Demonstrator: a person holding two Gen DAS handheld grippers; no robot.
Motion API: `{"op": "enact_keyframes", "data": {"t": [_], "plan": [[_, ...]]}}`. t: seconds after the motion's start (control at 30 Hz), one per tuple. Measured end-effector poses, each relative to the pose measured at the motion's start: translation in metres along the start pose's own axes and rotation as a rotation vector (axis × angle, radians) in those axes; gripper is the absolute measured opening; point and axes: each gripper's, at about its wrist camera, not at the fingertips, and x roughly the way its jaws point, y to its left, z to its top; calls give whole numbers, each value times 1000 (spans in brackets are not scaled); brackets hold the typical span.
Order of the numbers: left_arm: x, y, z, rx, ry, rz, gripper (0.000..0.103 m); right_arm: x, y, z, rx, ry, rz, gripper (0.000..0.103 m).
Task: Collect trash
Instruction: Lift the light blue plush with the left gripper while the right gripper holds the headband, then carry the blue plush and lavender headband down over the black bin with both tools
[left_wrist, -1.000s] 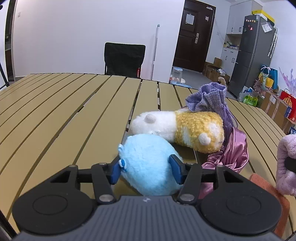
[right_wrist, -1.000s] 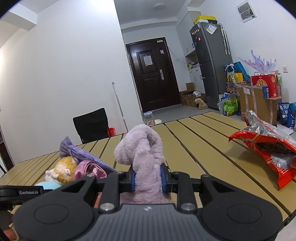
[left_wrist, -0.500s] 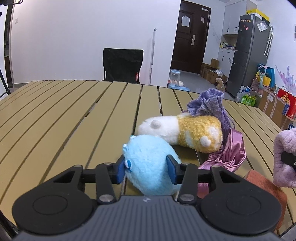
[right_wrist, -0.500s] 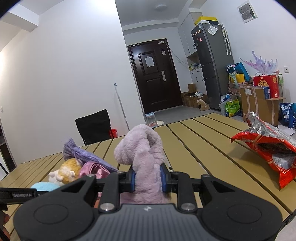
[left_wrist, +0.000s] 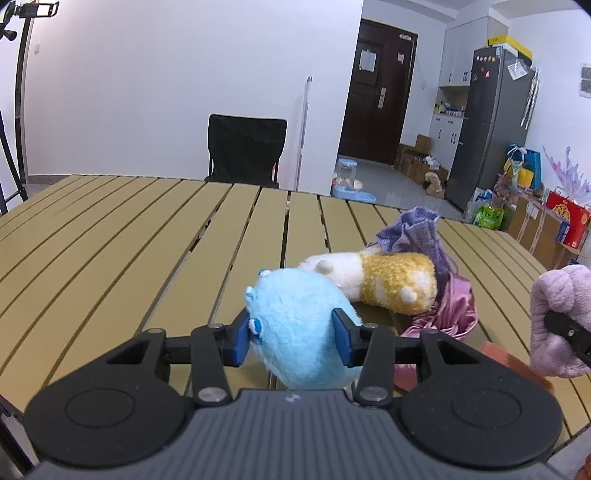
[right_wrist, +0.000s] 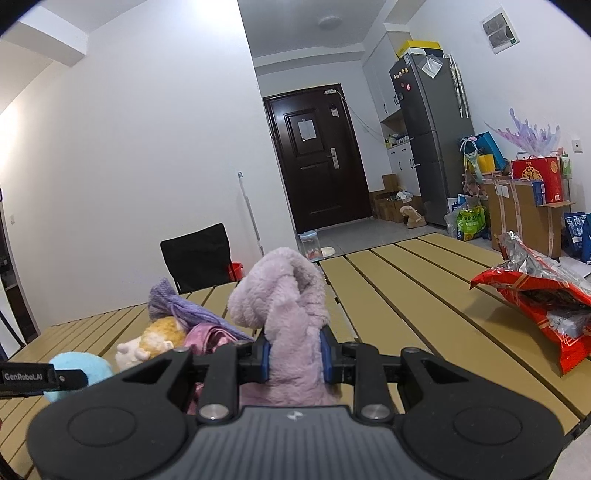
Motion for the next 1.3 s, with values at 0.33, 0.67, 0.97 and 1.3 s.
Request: {"op": "enact_keyframes", "data": {"t": [0.33, 0.67, 0.97, 1.3], "plan": [[-53, 5, -8, 0, -70, -6, 45, -36, 5, 0, -2, -21, 21, 24], [-104, 14, -33, -8, -103, -30, 45, -85, 10, -14, -23, -27, 55, 24], [-139, 25, -62, -10, -91, -47, 46, -127, 22, -38, -62, -8, 80, 24], [-166, 35, -97, 11, -64, -42, 45, -167, 29, -71, -93, 59, 94, 24]]}}
